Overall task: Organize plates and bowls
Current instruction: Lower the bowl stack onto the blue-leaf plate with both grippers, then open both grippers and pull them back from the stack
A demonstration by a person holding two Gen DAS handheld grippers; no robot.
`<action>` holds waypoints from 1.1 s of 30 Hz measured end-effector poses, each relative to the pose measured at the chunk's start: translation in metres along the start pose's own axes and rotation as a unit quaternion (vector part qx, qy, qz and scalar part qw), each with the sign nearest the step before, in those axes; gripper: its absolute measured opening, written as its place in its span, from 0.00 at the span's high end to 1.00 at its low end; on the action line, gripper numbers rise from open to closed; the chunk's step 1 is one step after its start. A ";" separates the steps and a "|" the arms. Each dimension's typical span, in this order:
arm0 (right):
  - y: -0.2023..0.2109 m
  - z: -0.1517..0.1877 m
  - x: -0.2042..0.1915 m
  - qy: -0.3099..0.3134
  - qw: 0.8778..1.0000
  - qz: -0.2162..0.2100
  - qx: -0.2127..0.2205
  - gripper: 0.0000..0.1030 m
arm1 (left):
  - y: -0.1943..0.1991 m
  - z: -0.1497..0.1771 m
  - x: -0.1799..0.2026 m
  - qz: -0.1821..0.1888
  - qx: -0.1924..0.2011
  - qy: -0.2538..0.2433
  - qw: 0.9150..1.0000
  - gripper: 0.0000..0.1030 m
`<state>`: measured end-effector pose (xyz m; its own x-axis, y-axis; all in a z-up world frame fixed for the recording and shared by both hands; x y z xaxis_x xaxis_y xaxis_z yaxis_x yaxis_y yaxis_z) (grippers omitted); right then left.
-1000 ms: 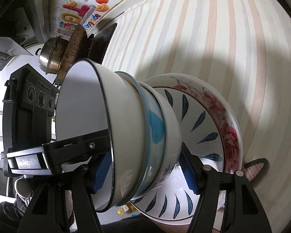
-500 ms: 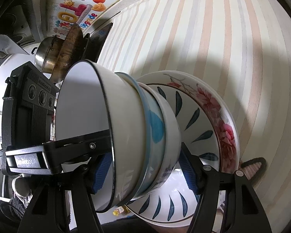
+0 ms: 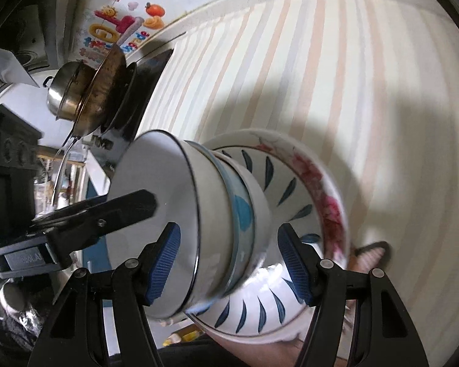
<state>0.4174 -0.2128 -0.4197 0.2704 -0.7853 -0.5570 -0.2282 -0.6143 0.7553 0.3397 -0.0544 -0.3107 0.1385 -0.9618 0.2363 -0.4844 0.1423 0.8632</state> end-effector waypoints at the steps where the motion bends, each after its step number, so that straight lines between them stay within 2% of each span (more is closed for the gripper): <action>1: 0.007 0.000 -0.002 0.005 1.000 0.011 0.005 0.31 | 0.005 0.000 -0.001 -0.007 0.004 -0.008 1.000 0.32; 4: 0.032 0.003 -0.012 0.023 0.998 0.049 0.034 0.20 | 0.026 0.001 -0.002 -0.016 0.029 -0.032 0.999 0.31; 6: 0.055 0.008 -0.022 0.028 0.995 0.080 0.062 0.14 | 0.045 -0.001 -0.004 -0.030 0.062 -0.054 0.996 0.27; 9: 0.084 0.015 -0.035 0.028 0.988 0.117 0.100 0.10 | 0.073 -0.003 -0.004 -0.032 0.113 -0.075 0.990 0.24; 11: 0.107 0.021 -0.047 0.034 0.978 0.153 0.136 0.09 | 0.091 -0.002 -0.004 -0.018 0.135 -0.087 0.987 0.05; 14: 0.138 0.033 -0.067 0.030 0.963 0.187 0.190 0.08 | 0.108 0.002 0.001 -0.007 0.145 -0.105 0.984 0.03; 20: 0.178 0.059 -0.104 0.008 0.946 0.216 0.242 0.06 | 0.149 0.022 0.010 0.001 0.170 -0.140 0.976 0.03; 27: 0.223 0.101 -0.148 0.016 0.936 0.232 0.262 0.06 | 0.212 0.058 0.011 -0.002 0.201 -0.142 0.969 0.03; 33: 0.271 0.150 -0.198 0.045 0.923 0.236 0.302 0.06 | 0.267 0.095 0.001 -0.014 0.224 -0.125 0.967 0.03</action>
Point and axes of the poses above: each gripper's, at about its wrist camera, not at the fingertips, and y roughly against the way its jaws point, x to its right, z to its underside, the point moved 5 cm from there along -y, roughly the way its jaws point, and after that the axes turned 13 degrees about x, right-handed, at the moved point
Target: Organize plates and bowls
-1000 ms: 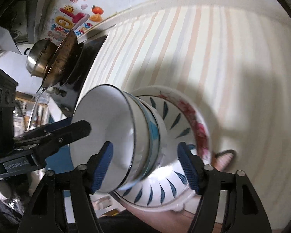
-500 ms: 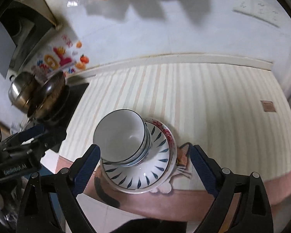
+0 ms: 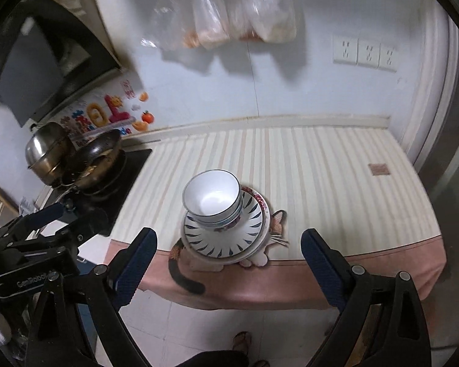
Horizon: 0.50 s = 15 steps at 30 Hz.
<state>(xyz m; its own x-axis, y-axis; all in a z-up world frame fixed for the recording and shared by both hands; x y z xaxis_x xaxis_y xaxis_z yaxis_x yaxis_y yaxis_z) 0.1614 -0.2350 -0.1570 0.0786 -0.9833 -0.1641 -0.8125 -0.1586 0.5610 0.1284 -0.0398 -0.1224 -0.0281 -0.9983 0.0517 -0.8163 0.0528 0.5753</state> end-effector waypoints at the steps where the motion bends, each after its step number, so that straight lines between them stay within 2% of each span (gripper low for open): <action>1: 0.016 0.002 -0.004 0.006 1.000 -0.001 0.006 0.05 | 0.010 0.003 0.000 -0.002 0.004 0.000 1.000 0.03; 8: 0.107 0.023 -0.022 0.036 0.999 0.003 0.038 0.05 | 0.071 0.026 0.000 -0.012 0.009 0.000 1.000 0.03; 15: 0.167 0.046 -0.027 0.029 0.998 -0.006 0.051 0.05 | 0.122 0.044 0.004 -0.024 0.031 0.000 0.999 0.03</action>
Point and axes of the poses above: each gripper's, at about its wrist camera, not at the fingertips, and y roughly against the way its jaws point, x to its right, z to its underside, the point moved 5 cm from there along -y, roughly the way its jaws point, and after that the axes turned 13 degrees about x, right-handed, at the moved point
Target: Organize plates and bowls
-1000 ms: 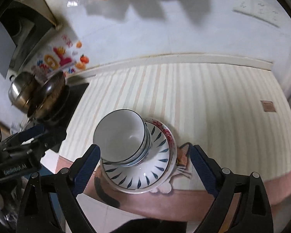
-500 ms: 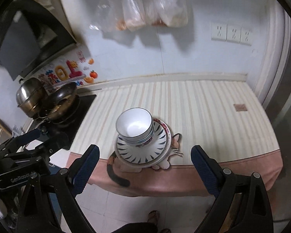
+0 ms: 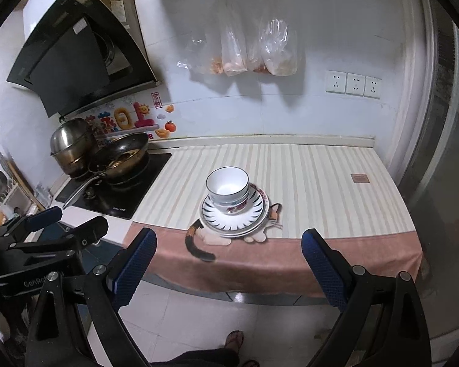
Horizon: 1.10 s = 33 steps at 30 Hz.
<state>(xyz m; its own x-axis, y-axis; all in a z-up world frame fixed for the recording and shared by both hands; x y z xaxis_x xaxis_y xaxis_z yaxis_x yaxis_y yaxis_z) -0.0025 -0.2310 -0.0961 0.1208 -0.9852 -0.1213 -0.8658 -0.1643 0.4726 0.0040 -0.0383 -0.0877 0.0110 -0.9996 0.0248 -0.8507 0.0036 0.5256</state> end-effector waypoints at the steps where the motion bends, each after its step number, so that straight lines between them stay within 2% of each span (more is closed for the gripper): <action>1: 0.004 0.001 -0.001 0.000 1.000 -0.001 0.000 0.05 | 0.005 0.001 0.000 -0.002 0.002 0.002 1.000 0.03; 11: 0.037 0.000 -0.007 0.005 1.000 -0.007 0.004 0.05 | 0.034 0.002 -0.002 -0.009 0.010 0.011 1.000 0.03; 33: 0.036 -0.005 -0.026 0.001 1.000 0.019 0.005 0.05 | 0.039 -0.007 -0.025 0.008 0.015 -0.003 1.000 0.03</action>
Point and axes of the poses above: each gripper's, at about its wrist camera, not at the fingertips, and y roughly against the way its jaws point, x to its right, z to its underside, the point moved 5 cm from there along -y, roughly the way its jaws point, and after that the axes turned 13 degrees about x, right-handed, at the moved point
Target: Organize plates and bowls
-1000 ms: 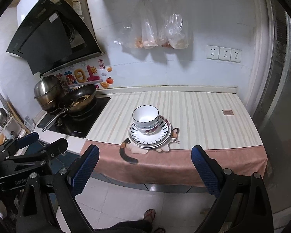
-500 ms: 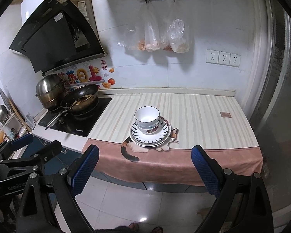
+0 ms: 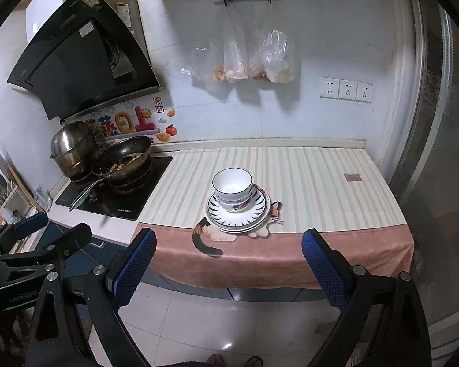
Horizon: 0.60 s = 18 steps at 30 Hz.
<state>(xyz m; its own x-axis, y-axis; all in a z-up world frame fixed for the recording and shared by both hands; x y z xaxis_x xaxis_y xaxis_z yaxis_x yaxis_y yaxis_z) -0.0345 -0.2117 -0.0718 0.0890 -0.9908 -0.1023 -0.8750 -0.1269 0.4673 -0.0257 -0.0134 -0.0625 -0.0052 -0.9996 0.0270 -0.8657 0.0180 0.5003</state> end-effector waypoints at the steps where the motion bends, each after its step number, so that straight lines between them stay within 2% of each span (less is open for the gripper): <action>1: -0.001 0.001 -0.001 -0.001 1.000 0.001 -0.001 0.05 | 0.001 0.000 -0.001 0.000 0.001 0.000 1.000 0.03; 18: 0.010 0.005 -0.006 0.006 1.000 0.009 0.008 0.05 | 0.012 0.002 -0.011 0.006 0.010 0.006 1.000 0.03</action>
<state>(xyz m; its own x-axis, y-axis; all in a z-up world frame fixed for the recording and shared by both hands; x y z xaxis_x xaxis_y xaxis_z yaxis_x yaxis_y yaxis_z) -0.0467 -0.2068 -0.0711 0.0798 -0.9933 -0.0831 -0.8840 -0.1091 0.4545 -0.0370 -0.0023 -0.0587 -0.0107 -0.9990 0.0431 -0.8750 0.0302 0.4832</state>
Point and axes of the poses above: each gripper's, at about its wrist camera, not at the fingertips, and y roughly against the way its jaws point, x to its right, z to its underside, the point moved 5 cm from there along -y, roughly the way its jaws point, and after that the axes turned 13 degrees about x, right-handed, at the moved point
